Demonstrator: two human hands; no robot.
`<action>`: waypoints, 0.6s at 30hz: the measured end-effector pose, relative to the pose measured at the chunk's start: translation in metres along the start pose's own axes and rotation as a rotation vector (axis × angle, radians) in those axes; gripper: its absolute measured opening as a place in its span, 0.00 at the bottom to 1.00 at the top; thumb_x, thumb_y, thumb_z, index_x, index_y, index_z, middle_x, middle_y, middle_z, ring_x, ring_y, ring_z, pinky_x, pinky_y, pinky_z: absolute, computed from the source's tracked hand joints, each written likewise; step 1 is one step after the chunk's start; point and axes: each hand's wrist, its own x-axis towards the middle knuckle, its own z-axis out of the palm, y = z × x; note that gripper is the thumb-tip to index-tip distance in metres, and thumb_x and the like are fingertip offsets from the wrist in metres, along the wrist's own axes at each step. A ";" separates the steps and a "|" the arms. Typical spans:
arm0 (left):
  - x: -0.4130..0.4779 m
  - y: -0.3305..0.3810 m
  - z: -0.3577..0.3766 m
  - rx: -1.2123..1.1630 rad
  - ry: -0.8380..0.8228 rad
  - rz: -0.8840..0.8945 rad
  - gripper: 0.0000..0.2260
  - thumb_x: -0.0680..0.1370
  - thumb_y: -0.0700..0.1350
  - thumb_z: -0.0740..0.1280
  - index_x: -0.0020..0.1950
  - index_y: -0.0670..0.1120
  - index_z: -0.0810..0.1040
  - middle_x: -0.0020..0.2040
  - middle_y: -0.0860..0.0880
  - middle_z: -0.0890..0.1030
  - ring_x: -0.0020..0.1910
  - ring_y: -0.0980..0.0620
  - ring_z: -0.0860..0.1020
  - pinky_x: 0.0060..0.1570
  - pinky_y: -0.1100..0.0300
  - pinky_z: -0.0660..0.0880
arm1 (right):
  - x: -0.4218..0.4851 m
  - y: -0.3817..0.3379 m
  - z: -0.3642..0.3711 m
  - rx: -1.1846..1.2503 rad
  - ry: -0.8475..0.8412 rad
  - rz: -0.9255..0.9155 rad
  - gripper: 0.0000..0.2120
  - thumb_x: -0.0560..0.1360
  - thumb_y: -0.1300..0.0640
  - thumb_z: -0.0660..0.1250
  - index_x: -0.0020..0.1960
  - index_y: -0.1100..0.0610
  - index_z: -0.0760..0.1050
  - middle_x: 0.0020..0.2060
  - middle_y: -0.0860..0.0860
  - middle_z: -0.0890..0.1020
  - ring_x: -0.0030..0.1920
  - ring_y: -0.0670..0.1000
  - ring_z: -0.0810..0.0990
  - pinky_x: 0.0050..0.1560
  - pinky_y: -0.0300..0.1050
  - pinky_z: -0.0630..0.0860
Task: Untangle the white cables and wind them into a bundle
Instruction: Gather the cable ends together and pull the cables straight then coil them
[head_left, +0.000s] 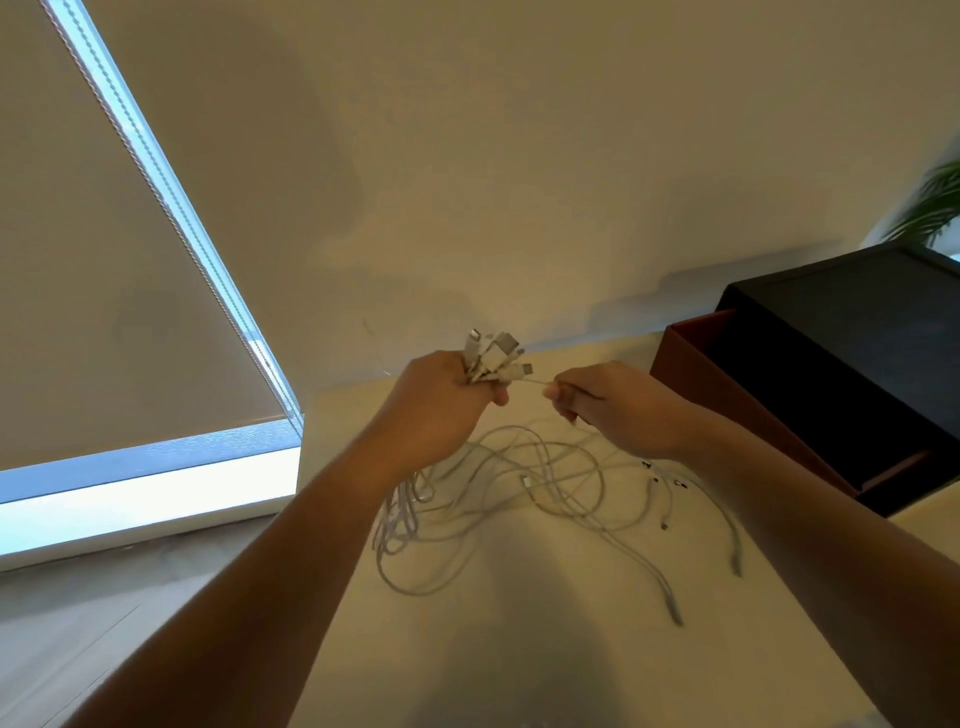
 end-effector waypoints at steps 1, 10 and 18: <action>0.001 -0.002 -0.002 -0.008 -0.004 0.001 0.14 0.78 0.45 0.66 0.32 0.54 0.78 0.35 0.56 0.75 0.33 0.59 0.72 0.30 0.74 0.65 | -0.001 -0.001 0.002 0.006 0.002 -0.007 0.19 0.81 0.47 0.55 0.35 0.54 0.70 0.27 0.49 0.71 0.30 0.49 0.68 0.36 0.48 0.66; 0.005 -0.020 -0.028 -0.045 -0.151 0.040 0.14 0.78 0.53 0.66 0.53 0.43 0.83 0.22 0.55 0.68 0.20 0.57 0.64 0.23 0.68 0.60 | -0.011 -0.015 0.010 -0.170 0.024 -0.114 0.17 0.81 0.45 0.52 0.39 0.51 0.71 0.29 0.48 0.75 0.32 0.48 0.74 0.35 0.37 0.67; -0.002 -0.022 -0.035 -0.179 -0.319 0.149 0.08 0.78 0.49 0.67 0.48 0.60 0.85 0.25 0.53 0.60 0.27 0.51 0.56 0.29 0.57 0.54 | -0.015 -0.013 -0.001 -0.093 -0.006 -0.181 0.16 0.81 0.45 0.52 0.40 0.50 0.72 0.27 0.47 0.73 0.31 0.48 0.72 0.34 0.38 0.66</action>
